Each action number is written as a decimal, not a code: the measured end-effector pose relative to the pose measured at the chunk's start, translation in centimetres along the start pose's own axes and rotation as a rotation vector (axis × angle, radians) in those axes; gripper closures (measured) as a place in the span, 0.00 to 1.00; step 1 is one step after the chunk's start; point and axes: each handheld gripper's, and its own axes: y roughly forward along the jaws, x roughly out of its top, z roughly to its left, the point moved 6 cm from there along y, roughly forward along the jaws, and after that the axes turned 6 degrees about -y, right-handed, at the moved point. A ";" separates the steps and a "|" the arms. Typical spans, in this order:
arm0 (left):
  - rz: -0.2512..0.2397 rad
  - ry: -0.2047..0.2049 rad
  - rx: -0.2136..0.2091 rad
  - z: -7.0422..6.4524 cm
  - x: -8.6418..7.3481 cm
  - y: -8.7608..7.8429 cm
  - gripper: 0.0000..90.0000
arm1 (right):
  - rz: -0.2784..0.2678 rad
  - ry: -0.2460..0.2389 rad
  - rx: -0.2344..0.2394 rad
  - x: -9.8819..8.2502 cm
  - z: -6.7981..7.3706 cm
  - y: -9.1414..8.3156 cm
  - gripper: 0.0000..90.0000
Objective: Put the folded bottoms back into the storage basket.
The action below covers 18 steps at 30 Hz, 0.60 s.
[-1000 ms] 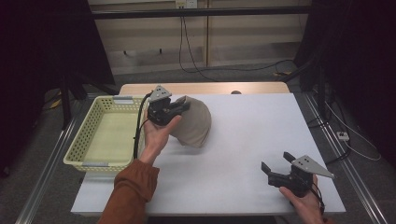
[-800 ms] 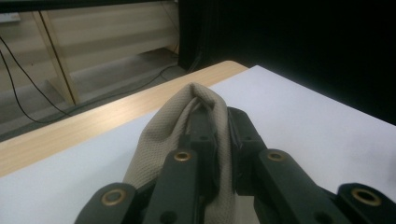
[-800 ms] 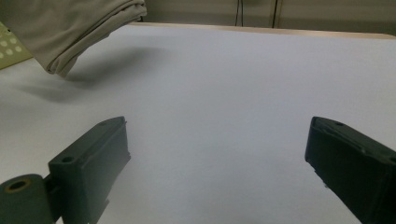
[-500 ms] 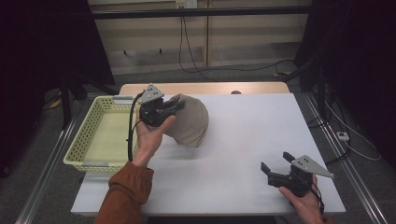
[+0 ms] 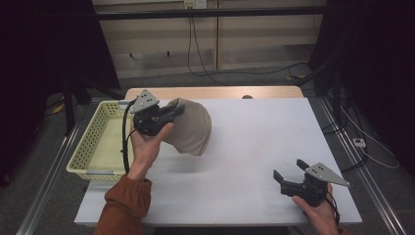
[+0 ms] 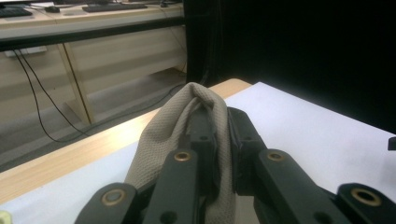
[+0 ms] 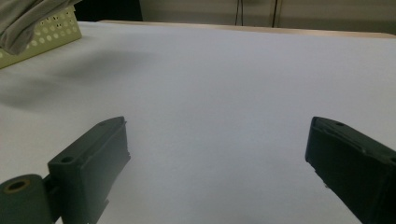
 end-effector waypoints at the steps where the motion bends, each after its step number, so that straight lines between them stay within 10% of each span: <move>1: -0.005 0.012 0.003 0.0 0.1 -0.3 0.92 | 0.001 0.001 -0.001 0.0 0.0 0.0 0.06; 18: -0.066 0.025 0.031 0.2 1.2 -4.2 0.92 | -0.001 -0.002 0.000 0.0 0.0 -0.1 0.06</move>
